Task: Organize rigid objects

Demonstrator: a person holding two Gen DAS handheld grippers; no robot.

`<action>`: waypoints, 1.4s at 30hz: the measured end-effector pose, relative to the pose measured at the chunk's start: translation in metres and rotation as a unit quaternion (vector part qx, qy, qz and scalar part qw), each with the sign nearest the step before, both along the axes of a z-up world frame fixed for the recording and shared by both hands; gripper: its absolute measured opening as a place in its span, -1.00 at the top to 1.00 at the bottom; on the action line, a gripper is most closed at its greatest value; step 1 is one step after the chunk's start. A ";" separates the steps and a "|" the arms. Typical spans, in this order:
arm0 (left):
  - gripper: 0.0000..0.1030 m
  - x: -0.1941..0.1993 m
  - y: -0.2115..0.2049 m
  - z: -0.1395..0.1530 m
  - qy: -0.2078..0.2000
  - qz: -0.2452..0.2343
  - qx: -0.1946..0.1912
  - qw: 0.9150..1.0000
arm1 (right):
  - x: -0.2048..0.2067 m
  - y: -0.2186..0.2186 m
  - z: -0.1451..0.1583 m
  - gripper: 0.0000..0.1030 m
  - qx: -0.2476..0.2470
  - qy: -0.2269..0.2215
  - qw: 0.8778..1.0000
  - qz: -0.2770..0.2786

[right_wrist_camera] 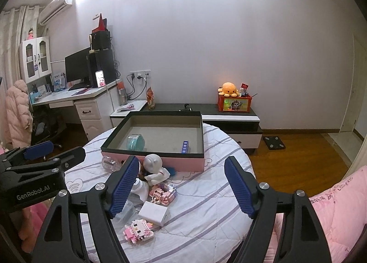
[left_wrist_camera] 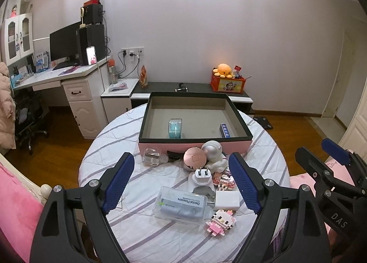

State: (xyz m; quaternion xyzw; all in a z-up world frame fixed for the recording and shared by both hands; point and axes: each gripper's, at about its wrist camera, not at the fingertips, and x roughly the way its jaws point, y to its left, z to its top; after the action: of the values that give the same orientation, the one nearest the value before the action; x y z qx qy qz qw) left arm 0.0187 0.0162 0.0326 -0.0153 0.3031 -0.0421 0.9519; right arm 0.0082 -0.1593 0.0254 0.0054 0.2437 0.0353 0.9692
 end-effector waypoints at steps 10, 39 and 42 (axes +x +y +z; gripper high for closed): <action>-0.68 0.003 -0.002 0.000 0.004 0.003 -0.001 1.000 | 0.002 -0.003 -0.002 -0.52 0.003 0.002 1.000 -0.004; -0.69 0.016 -0.003 -0.014 0.026 0.002 -0.004 1.000 | 0.015 -0.003 -0.010 -0.52 0.004 0.027 1.000 -0.008; -0.69 0.016 -0.003 -0.014 0.026 0.002 -0.004 1.000 | 0.016 -0.003 -0.010 -0.52 0.004 0.027 1.000 -0.008</action>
State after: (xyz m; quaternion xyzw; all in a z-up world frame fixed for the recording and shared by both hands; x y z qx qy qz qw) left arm 0.0352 0.0127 0.0188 -0.0207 0.3276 -0.0405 0.9437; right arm 0.0244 -0.1624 0.0153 0.0123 0.2699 0.0282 0.9624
